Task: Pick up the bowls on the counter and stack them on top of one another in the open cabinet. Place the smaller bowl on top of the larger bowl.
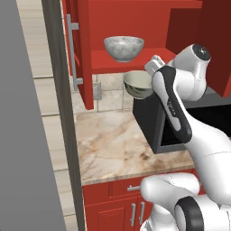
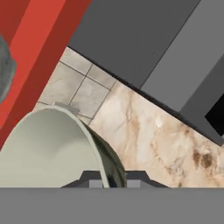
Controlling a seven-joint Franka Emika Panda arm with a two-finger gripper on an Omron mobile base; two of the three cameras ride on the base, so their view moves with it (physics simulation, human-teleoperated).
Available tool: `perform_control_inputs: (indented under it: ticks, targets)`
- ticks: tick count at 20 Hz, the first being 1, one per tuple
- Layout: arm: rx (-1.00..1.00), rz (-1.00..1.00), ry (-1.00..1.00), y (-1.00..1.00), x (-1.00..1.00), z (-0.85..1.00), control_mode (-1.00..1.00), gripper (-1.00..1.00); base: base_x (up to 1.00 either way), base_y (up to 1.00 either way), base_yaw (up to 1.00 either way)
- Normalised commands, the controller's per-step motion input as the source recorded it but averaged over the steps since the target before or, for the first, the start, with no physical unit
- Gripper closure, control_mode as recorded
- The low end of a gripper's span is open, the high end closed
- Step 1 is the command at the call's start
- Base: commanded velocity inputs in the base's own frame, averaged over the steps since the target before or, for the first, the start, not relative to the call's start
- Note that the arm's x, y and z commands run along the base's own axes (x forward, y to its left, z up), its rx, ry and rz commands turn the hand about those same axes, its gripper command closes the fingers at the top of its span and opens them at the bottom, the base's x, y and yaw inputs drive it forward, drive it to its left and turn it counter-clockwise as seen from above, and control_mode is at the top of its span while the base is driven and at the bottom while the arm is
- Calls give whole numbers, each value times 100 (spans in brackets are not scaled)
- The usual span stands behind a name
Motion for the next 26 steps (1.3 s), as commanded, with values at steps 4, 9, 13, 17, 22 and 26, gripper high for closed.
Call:
perform_control_inputs:
  ticks: [4,9,13,17,22,26]
  targets:
    - [-5,-6,-3,-9,1,62,-100,100,0,0,0]
    - [-5,-7,-3,-7,6,59,-100,100,0,0,0]
    - [-6,-8,-2,-8,11,55,-100,100,0,0,0]
    - [-8,-7,-6,-4,19,46,-100,100,0,0,0]
    - [-4,-7,-8,-4,18,34,-100,100,0,0,0]
    - [0,-7,-8,-2,18,26,-100,100,0,0,0]
